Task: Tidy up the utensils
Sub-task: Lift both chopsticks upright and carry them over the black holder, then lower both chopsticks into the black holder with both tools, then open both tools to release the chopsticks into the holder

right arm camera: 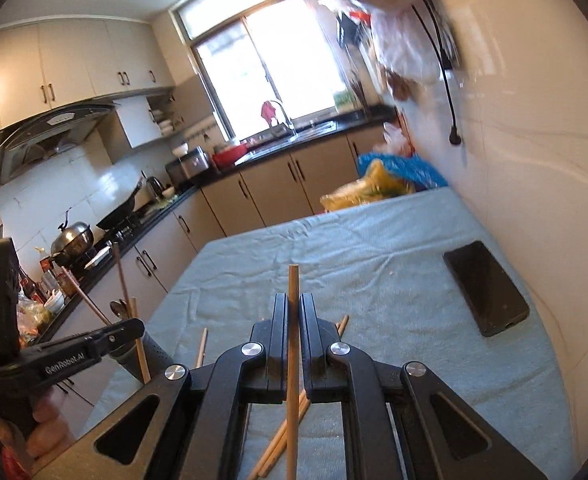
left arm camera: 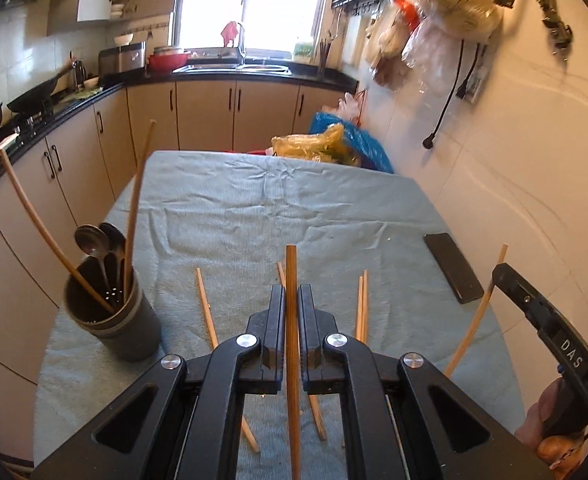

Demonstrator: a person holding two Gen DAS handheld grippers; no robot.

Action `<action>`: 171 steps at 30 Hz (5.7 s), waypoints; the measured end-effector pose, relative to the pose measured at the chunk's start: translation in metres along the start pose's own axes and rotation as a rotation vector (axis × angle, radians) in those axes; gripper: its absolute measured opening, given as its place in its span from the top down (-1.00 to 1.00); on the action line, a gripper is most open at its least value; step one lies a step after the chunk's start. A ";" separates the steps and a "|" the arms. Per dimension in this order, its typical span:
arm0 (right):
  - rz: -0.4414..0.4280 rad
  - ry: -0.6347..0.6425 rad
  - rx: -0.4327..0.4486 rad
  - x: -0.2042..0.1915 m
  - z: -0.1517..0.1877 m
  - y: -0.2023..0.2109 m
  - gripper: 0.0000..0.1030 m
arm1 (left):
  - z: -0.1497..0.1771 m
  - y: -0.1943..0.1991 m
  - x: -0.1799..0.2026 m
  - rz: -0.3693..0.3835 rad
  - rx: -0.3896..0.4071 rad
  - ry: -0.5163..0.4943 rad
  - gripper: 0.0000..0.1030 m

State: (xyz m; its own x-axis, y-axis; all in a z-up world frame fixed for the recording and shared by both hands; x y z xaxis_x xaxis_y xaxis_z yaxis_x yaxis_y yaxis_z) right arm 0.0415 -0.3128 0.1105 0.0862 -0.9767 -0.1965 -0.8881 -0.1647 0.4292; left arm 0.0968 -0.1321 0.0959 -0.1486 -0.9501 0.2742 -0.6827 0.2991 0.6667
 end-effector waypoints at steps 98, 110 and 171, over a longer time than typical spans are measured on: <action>-0.237 0.198 0.128 -0.235 -0.107 -0.123 0.89 | -0.130 0.058 -0.188 -0.138 0.299 0.224 0.89; -0.243 0.192 0.060 -0.233 -0.077 -0.143 0.89 | -0.113 0.044 -0.195 -0.151 0.286 0.204 0.89; -0.283 0.105 0.048 -0.209 -0.074 -0.084 0.87 | -0.088 0.078 -0.186 -0.198 0.318 0.171 0.69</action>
State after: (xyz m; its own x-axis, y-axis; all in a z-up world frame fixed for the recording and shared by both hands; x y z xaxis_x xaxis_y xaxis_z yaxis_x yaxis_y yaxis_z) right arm 0.1318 -0.1048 0.1808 0.3771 -0.9023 -0.2090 -0.8422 -0.4280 0.3278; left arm 0.1339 0.0759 0.1582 0.1109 -0.9501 0.2915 -0.8772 0.0443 0.4781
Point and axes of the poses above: each gripper's, at about its wrist camera, not at the fingertips, and y roughly against the way its jaws point, x to its right, z to its underside, the point moved 10 cm from there along -y, roughly the way its jaws point, and after that the axes turned 11 degrees about y, right-handed, at the moved point
